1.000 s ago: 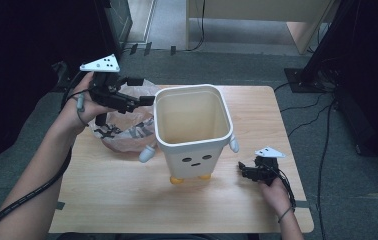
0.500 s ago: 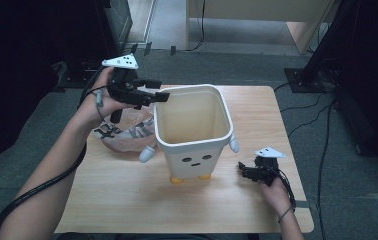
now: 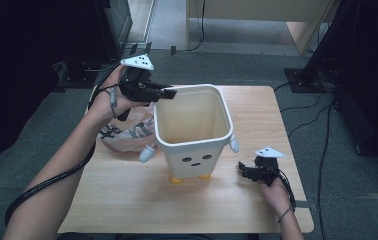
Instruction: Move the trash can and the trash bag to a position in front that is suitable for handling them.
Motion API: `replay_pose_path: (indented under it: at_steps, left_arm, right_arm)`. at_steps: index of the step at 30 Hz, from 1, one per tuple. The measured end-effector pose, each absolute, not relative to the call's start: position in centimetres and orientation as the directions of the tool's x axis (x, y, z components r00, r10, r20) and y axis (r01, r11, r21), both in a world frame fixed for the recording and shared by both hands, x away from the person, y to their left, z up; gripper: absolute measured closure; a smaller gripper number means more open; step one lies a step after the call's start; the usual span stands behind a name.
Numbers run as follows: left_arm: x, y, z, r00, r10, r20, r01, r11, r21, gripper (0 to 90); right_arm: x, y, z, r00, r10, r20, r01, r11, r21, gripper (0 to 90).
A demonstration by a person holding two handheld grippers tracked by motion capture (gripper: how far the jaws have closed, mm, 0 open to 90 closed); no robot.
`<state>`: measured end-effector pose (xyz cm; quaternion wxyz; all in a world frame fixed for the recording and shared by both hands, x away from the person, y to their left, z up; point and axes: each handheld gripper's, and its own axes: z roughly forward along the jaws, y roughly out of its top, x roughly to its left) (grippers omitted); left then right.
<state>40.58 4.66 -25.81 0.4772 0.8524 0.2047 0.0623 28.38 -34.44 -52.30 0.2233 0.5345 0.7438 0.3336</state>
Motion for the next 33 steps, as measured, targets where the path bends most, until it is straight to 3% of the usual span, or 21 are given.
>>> replay_pose_path:
  at_steps: [13, 25, 28, 33]
  left_arm:
    - [40.8, 5.7, -23.3, 0.901, 0.375, -0.216, 0.372, -0.416, 0.830, 75.9]
    - [41.4, 5.6, -23.8, 0.859, 0.380, -0.343, 0.484, -0.384, 0.786, 74.2]
    - [41.9, 5.6, -24.3, 0.849, 0.441, -0.291, 0.481, -0.417, 0.771, 76.2]
    - [41.7, 5.8, -23.6, 0.861, 0.374, -0.344, 0.478, -0.364, 0.799, 76.3]
  right_arm:
    - [28.4, -34.4, -52.3, -0.329, 0.944, 0.024, 0.646, 0.206, 0.735, 14.6]
    - [28.4, -34.4, -52.3, -0.329, 0.944, 0.024, 0.646, 0.206, 0.735, 14.6]
    - [28.4, -34.4, -52.3, -0.329, 0.944, 0.024, 0.646, 0.206, 0.735, 14.6]
    - [28.4, -34.4, -52.3, -0.329, 0.944, 0.024, 0.646, 0.206, 0.735, 14.6]
